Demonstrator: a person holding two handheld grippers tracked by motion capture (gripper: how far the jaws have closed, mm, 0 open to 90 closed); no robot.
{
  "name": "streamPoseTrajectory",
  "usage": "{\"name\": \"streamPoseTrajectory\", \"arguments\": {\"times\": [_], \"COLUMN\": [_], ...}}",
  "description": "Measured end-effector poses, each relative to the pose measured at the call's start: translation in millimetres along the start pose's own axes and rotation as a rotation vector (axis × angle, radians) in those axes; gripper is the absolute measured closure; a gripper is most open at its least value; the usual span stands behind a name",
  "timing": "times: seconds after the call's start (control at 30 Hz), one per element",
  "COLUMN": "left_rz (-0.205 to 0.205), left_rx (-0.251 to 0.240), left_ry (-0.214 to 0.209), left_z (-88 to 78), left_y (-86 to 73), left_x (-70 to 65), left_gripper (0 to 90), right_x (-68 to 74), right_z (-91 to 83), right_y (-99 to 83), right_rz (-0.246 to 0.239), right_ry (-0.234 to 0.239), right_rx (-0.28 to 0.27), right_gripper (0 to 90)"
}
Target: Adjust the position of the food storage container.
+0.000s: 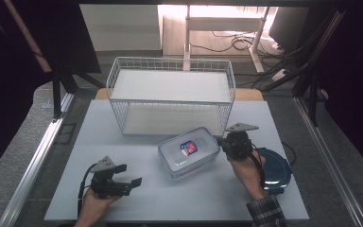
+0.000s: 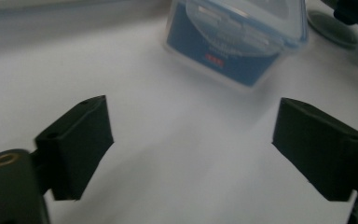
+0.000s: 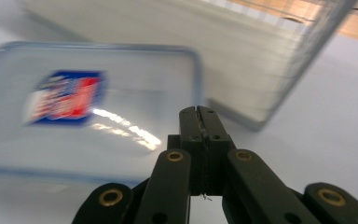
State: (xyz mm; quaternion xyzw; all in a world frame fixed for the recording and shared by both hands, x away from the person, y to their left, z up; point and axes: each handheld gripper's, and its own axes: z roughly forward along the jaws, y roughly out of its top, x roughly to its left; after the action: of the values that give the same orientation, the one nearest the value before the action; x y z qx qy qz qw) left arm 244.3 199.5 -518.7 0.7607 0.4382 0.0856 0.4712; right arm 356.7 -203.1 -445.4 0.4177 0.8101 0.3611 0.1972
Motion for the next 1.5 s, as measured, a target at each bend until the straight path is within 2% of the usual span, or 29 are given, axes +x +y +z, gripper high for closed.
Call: {"name": "streamPoseTrajectory", "arguments": {"times": [0.03,0.07,0.1,0.13,0.2,0.23,0.33,0.37,0.5,0.57,0.6,0.67,0.83,0.93,1.03,1.13,1.17,1.23,1.3,1.43,1.5], "left_rz": [0.023,0.041,0.048,0.050,0.055,0.059,0.056,0.051,0.042,0.035,0.035,0.022,-0.004,-0.019,-0.030,-0.020,-0.009,-0.012,-0.003,-0.007,-0.003], "left_rx": [-0.001,0.002,0.003,0.004,0.010,0.013,0.026,0.029,0.048,0.056,0.059,0.055,0.052,0.051,0.050,0.048,0.053,0.071,0.087,0.094,0.101], "left_ry": [0.015,0.019,0.014,0.011,0.001,0.008,0.005,0.002,0.015,0.021,0.039,0.047,0.052,0.083,0.103,0.133,0.146,0.140,0.135,0.100,0.107], "left_z": [3.9,8.2,12.7,17.4,26.5,30.9,42.1,44.8,51.6,52.1,51.0,49.0,44.7,43.0,42.9,47.3,49.8,55.6,58.9,56.6,56.5], "left_y": [4.5,8.8,12.9,16.9,23.8,26.5,32.8,34.0,35.1,34.6,34.2,33.9,33.3,32.3,33.9,38.9,40.4,41.3,41.0,42.6,41.8], "left_x": [-1.7,-3.5,-5.3,-7.1,-10.4,-11.9,-12.5,-11.6,-6.9,-4.3,-2.6,0.9,13.6,22.6,31.6,35.5,35.8,36.3,35.1,32.7,30.8], "left_gripper": [18.9,31.9,31.9,37.5,54.5,54.5,64.5,66.6,69.1,69.7,71.9,72.0,73.8,75.5,74.6,75.3,76.5,78.1,83.9,89.4,90.0], "right_x": [-3.2,-9.3,-9.3,-10.6,-11.3,-11.3,-11.7,-12.5,-8.9,-2.7,0.5,7.2,16.3,24.1,31.3,32.6,30.8,30.2,28.3,31.1,36.6], "right_z": [3.3,13.6,13.6,18.8,31.6,31.6,37.8,37.4,31.9,28.8,27.7,25.0,19.9,16.9,16.3,24.8,33.0,35.7,36.6,31.8,30.4], "right_y": [2.0,5.7,5.7,6.3,5.6,5.6,3.1,2.3,-2.6,-5.6,-7.3,-10.6,-20.3,-24.4,-24.9,-20.0,-18.5,-18.9,-21.4,-27.2,-32.0], "right_rz": [-0.005,0.008,0.008,0.008,0.005,0.005,0.006,0.019,0.029,0.028,0.020,0.008,0.022,0.025,0.006,-0.027,-0.011,-0.011,0.019,0.016,0.008], "right_ry": [-0.017,-0.032,-0.032,-0.039,-0.047,-0.047,-0.051,-0.042,-0.010,0.012,0.027,0.030,0.081,0.118,0.164,0.112,0.104,0.104,0.127,0.140,0.164], "right_rx": [0.006,0.039,0.039,0.059,0.112,0.112,0.147,0.144,0.146,0.147,0.146,0.139,0.129,0.127,0.132,0.135,0.138,0.142,0.144,0.160,0.183], "right_gripper": [89.7,89.7,89.7,89.7,89.7,89.7,89.8,89.7,89.8,89.8,89.8,89.8,89.8,89.8,89.8,89.8,89.8,89.8,89.8,89.8,89.8]}}
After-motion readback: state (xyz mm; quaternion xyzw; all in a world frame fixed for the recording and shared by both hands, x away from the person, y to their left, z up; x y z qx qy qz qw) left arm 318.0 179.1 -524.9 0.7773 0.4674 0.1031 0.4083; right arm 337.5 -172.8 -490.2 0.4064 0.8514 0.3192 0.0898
